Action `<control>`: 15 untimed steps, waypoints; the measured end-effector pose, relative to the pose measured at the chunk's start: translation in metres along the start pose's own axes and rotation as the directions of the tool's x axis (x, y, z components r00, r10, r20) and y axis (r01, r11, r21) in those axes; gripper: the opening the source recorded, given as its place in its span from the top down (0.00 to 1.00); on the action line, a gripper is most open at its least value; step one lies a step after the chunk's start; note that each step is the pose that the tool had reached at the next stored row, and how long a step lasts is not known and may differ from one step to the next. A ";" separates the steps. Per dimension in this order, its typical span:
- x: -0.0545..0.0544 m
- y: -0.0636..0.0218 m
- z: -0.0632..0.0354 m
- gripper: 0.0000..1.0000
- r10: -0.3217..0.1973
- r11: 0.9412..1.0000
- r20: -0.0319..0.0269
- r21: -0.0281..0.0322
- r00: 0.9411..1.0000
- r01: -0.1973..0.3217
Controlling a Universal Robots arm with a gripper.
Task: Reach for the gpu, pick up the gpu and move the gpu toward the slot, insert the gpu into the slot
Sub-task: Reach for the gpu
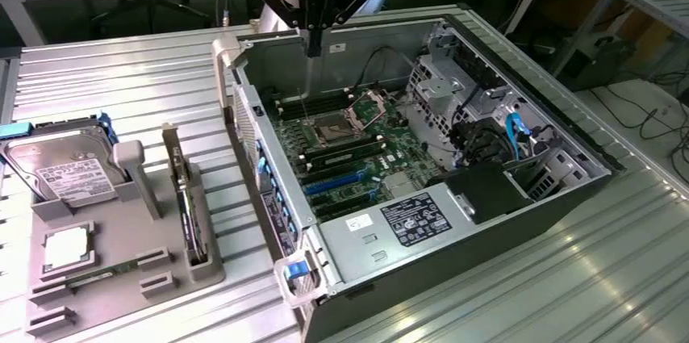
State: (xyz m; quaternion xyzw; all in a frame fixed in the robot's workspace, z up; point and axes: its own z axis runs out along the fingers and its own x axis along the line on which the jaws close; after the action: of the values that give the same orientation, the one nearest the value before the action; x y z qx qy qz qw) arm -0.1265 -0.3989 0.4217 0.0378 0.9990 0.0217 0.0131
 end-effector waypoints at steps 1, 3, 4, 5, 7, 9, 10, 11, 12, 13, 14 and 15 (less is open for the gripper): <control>0.000 0.0000 0.0000 0.89 0.000 1.000 0.000 0.000 1.000 0.000; 0.000 0.0000 0.0000 0.89 0.000 1.000 0.000 0.000 1.000 0.000; 0.001 -0.0001 0.0000 0.89 0.000 1.000 0.000 0.000 1.000 0.000; 0.001 -0.0001 0.0000 0.89 0.000 1.000 0.000 0.000 1.000 0.000; 0.002 -0.0002 -0.0001 0.89 0.000 1.000 0.000 0.000 1.000 0.000; 0.002 -0.0002 -0.0001 0.89 0.000 1.000 0.000 0.000 1.000 0.000; 0.002 -0.0002 -0.0001 0.89 0.000 1.000 0.000 0.000 1.000 0.000; 0.002 -0.0003 -0.0001 0.89 0.000 1.000 0.000 0.000 1.000 0.000; 0.003 -0.0003 -0.0001 0.89 0.000 1.000 0.000 0.000 1.000 0.000; 0.003 -0.0004 -0.0001 0.89 0.000 1.000 0.000 0.000 1.000 0.000; 0.004 -0.0004 -0.0001 0.89 0.000 1.000 0.000 0.000 1.000 0.000; 0.004 -0.0005 -0.0001 0.89 0.000 1.000 0.000 0.000 1.000 0.000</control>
State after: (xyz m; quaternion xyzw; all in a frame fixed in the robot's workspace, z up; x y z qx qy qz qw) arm -0.1303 -0.3991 0.4217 0.0379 0.9990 0.0217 0.0130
